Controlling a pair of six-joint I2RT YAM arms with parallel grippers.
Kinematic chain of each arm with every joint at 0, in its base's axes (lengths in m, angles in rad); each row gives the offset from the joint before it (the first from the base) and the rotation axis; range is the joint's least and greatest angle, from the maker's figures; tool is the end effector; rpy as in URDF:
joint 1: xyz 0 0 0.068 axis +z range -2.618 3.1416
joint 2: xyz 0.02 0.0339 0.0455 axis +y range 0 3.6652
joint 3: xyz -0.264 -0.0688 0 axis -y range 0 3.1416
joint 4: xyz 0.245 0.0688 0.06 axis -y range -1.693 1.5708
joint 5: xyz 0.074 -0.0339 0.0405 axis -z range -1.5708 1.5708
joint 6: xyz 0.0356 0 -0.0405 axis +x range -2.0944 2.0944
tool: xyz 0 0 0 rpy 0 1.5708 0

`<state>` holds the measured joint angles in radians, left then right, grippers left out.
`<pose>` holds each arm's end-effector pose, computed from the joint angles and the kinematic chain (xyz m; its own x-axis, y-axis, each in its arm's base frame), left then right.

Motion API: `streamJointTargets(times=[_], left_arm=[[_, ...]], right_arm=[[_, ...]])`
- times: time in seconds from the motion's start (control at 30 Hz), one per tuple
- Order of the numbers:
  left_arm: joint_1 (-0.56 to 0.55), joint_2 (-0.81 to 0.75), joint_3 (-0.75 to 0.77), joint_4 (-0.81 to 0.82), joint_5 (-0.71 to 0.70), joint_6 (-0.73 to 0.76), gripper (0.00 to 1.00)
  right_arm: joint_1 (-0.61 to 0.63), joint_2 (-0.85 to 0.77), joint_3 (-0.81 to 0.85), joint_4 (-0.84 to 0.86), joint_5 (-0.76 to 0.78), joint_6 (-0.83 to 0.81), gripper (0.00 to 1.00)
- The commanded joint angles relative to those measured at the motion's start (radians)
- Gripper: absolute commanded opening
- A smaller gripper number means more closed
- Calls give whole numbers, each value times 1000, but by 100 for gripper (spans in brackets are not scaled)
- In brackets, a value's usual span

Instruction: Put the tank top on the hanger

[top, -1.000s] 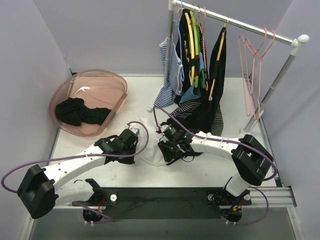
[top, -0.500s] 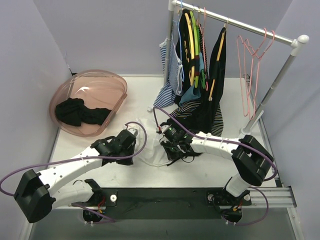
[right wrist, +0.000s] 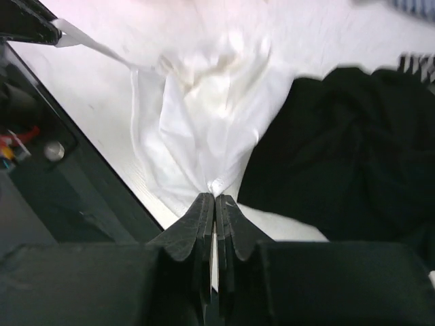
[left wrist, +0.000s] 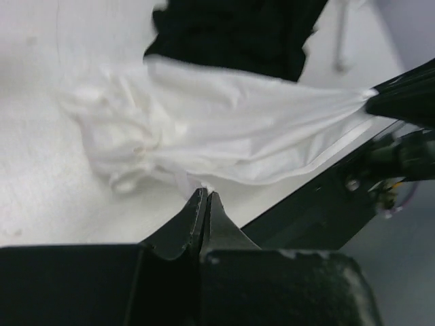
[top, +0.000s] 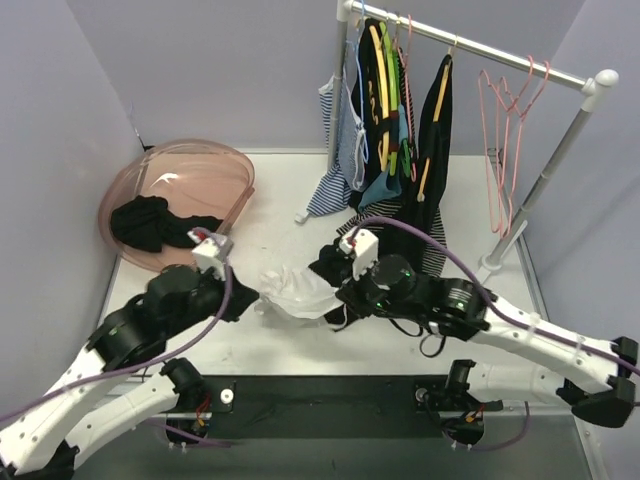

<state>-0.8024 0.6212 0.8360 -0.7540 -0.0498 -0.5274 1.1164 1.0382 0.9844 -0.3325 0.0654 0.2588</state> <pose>0.0888 -0.0893 0.3217 -0.6548 -0.0458 -0.7544 0.4153 0.8121 -0.4098 0.1054 0.2104 0.3464 -0.3825 -0.2013 -0.9018 -0.7987 0.5626 0.2133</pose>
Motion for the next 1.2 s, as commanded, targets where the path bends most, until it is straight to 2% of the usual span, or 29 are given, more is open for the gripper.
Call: streamJointTargets(times=[0.0, 0.13, 0.23, 0.27, 0.33, 0.43, 0.47, 0.6, 0.73, 0.77, 0.83, 0.87, 0.9, 0.93, 0.97, 1.0, 1.03, 1.1, 1.17], left_arm=[[3, -110, 152, 137, 4, 23, 0], [3, -89, 267, 220, 37, 17, 0], [2, -34, 284, 232, 50, 17, 0], [2, -23, 272, 240, 50, 17, 0], [2, -8, 230, 263, 22, 10, 0], [3, 6, 99, 323, -62, -23, 0], [5, 14, 24, 344, -83, -32, 0], [45, 81, -115, 442, -111, -65, 0], [187, 164, -199, 516, -46, -97, 0], [256, 178, -207, 531, -18, -105, 0], [320, 236, -212, 562, 89, -105, 0], [366, 258, -204, 565, 141, -92, 0], [385, 277, -195, 570, 193, -77, 17], [399, 313, -171, 561, 293, -59, 30], [410, 327, -155, 542, 319, -31, 42], [419, 337, -138, 491, 338, -13, 50], [419, 344, -117, 460, 349, 10, 65], [422, 334, -68, 376, 358, 75, 67], [424, 298, -31, 332, 357, 133, 74]], right_arm=[[77, -102, 138, -57, 160, -22, 0], [163, -98, 270, -86, 261, -67, 0], [171, -43, 319, -89, 342, -72, 0], [169, -26, 319, -91, 429, -64, 0], [140, 32, 304, -91, 491, -9, 0], [30, 101, 251, -86, 490, 113, 0], [8, 115, 229, -77, 485, 131, 0], [-81, 196, 152, -22, 491, 161, 0], [-171, 249, 100, 12, 441, 169, 0], [-182, 256, 86, 12, 430, 169, 0], [-196, 267, 82, 12, 395, 165, 1], [-199, 267, 79, 13, 334, 155, 13], [-199, 246, 80, 15, 300, 130, 22], [-198, 232, 77, 29, 256, 113, 38], [-194, 215, 74, 35, 152, 94, 42], [-188, 174, 69, 36, 108, 79, 45], [-181, 154, 69, 36, 56, 45, 51], [-158, 85, 72, 26, -37, 25, 54], [-138, 39, 77, 1, -91, -3, 55]])
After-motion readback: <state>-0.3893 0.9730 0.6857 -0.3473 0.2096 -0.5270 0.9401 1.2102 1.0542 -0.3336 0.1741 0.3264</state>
